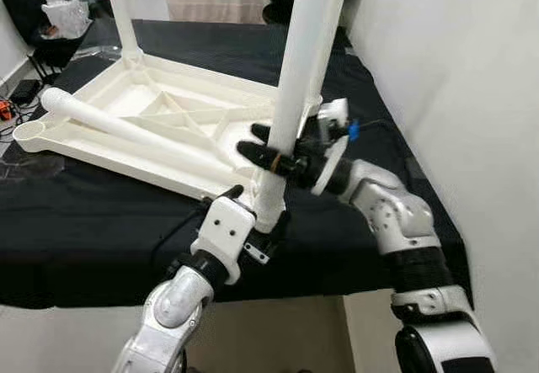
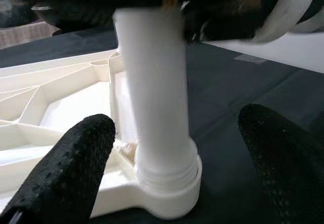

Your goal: Building children table

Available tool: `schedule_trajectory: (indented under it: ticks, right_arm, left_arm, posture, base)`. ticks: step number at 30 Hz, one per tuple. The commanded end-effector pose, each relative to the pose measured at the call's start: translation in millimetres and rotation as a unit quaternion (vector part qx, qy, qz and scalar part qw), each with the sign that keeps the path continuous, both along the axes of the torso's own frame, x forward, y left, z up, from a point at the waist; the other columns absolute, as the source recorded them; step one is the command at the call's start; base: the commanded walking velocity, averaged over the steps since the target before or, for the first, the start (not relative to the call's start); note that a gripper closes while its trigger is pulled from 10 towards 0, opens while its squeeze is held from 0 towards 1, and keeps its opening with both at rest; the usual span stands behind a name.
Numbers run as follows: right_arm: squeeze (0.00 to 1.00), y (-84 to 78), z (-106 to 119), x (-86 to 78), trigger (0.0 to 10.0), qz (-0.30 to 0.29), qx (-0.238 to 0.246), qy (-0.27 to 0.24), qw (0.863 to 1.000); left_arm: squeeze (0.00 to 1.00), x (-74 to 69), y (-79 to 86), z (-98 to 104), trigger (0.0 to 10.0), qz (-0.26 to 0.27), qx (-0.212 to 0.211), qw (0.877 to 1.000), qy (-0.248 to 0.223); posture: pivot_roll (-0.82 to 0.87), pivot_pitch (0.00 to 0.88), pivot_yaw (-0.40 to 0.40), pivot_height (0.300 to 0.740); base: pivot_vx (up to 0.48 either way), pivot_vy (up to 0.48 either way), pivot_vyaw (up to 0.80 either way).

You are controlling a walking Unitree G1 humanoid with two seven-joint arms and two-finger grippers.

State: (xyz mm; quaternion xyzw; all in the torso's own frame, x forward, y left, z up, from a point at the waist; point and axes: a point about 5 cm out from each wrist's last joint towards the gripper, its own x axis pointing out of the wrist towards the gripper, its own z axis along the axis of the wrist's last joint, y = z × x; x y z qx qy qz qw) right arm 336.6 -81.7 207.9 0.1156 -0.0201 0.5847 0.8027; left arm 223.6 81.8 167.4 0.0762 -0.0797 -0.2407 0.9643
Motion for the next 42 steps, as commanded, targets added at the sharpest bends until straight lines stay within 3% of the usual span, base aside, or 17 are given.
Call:
schedule_trajectory:
  ticks: [1,2,3,16,17,18,20,21,22,27,29,30,33,34,38,39,42]
  right_arm:
    - [0.0,3.9,-0.4,0.2,10.0,0.013,-0.008,-0.009,1.0]
    - [0.0,3.9,-0.4,0.2,10.0,0.013,-0.008,-0.009,1.0]
    - [0.0,10.6,-0.6,9.2,0.0,-0.001,-0.022,-0.01,1.0]
    - [0.0,13.0,9.3,40.0,0.0,-0.269,-0.03,-0.013,0.963]
    - [0.0,-1.1,-1.2,46.3,0.0,-0.368,-0.076,0.002,0.927]
    - [0.0,-1.1,-1.2,46.3,0.0,-0.368,-0.076,0.002,0.927]
    - [0.0,-33.9,-18.2,46.4,0.0,-0.541,-0.126,0.036,0.831]
    - [0.0,-33.9,-18.2,46.4,0.0,-0.541,-0.126,0.036,0.831]
    - [0.0,-44.5,-22.0,42.2,0.0,-0.599,-0.128,0.057,0.789]
    - [0.0,-47.7,-14.8,31.5,0.0,-0.684,-0.091,0.079,0.719]
    - [0.0,-42.7,-11.0,30.9,0.0,-0.687,-0.078,0.08,0.718]
    - [0.0,-36.4,-8.5,31.7,10.0,-0.685,-0.069,0.085,0.72]
    - [0.0,-22.1,-2.2,36.0,10.0,-0.656,-0.052,0.079,0.749]
    - [1.0,-16.0,2.6,37.0,10.0,-0.639,-0.033,0.071,0.765]
    - [1.0,-13.3,7.6,37.7,10.0,-0.629,-0.025,0.051,0.776]
    - [0.0,-13.4,12.4,40.6,10.0,-0.591,0.0,0.035,0.806]
    - [0.0,-15.9,22.2,42.1,10.0,-0.538,0.002,-0.021,0.843]
  left_arm:
    - [0.0,-0.9,-3.0,-1.0,10.0,-0.005,-0.005,1.0,0.003]
    - [0.0,-0.9,-3.0,-1.0,10.0,-0.005,-0.005,1.0,0.003]
    - [0.0,-1.6,-3.4,-0.7,10.0,-0.005,-0.006,1.0,0.003]
    - [0.0,-2.4,-1.7,-1.0,10.0,0.004,-0.008,1.0,0.004]
    - [0.0,-2.2,-1.8,-0.9,10.0,0.004,-0.008,1.0,0.003]
    - [0.0,-2.2,-1.8,-0.9,10.0,0.004,-0.008,1.0,0.003]
    - [0.0,-1.4,-2.4,-0.8,10.0,0.004,-0.009,1.0,0.002]
    - [0.0,-1.4,-2.4,-0.8,10.0,0.004,-0.009,1.0,0.002]
    - [0.0,-1.3,-2.6,-0.7,10.0,0.004,-0.009,1.0,0.002]
    - [0.0,-1.5,-2.5,-0.7,10.0,0.005,-0.01,1.0,0.002]
    - [0.0,-1.6,-2.5,-0.7,10.0,0.005,-0.009,1.0,0.003]
    - [0.0,-1.5,-2.2,-0.9,10.0,0.006,-0.009,1.0,0.003]
    - [0.0,-1.4,-1.6,-1.1,10.0,0.006,-0.008,1.0,0.003]
    - [0.0,-1.4,-1.5,-1.1,10.0,0.006,-0.008,1.0,0.003]
    - [0.0,-0.8,-1.5,-1.2,10.0,0.006,-0.007,1.0,0.003]
    - [0.0,-0.8,-1.7,-1.3,10.0,0.006,-0.007,1.0,0.003]
    - [0.0,-0.7,-1.8,-1.4,10.0,0.006,-0.008,1.0,0.002]
  posture:
    - [0.07,0.069,-0.093,0.74]
    - [0.07,0.069,-0.093,0.74]
    - [0.08,0.07,-0.096,0.74]
    - [0.07,0.072,-0.097,0.74]
    - [0.06,0.072,-0.097,0.74]
    - [0.06,0.072,-0.097,0.74]
    - [0.06,0.072,-0.098,0.74]
    - [0.06,0.072,-0.098,0.74]
    - [0.06,0.074,-0.096,0.74]
    - [0.06,0.076,-0.099,0.74]
    - [0.06,0.075,-0.097,0.74]
    - [0.06,0.074,-0.097,0.74]
    - [0.06,0.073,-0.095,0.74]
    - [0.06,0.073,-0.095,0.74]
    - [0.06,0.07,-0.096,0.74]
    - [0.06,0.069,-0.099,0.74]
    - [0.06,0.071,-0.095,0.74]
  base:
    - [0.0,0.0,0.0]
    - [0.0,0.0,0.0]
    - [0.0,0.0,0.0]
    - [0.0,0.0,0.0]
    - [0.0,0.0,0.0]
    - [0.0,0.0,0.0]
    - [0.0,0.0,0.0]
    - [0.0,0.0,0.0]
    - [0.0,0.0,0.0]
    - [0.0,0.0,0.0]
    - [0.0,0.0,0.0]
    - [0.0,0.0,0.0]
    - [0.0,0.0,0.0]
    - [0.0,0.0,0.0]
    - [0.0,0.0,0.0]
    - [0.0,0.0,0.0]
    - [0.0,0.0,0.0]
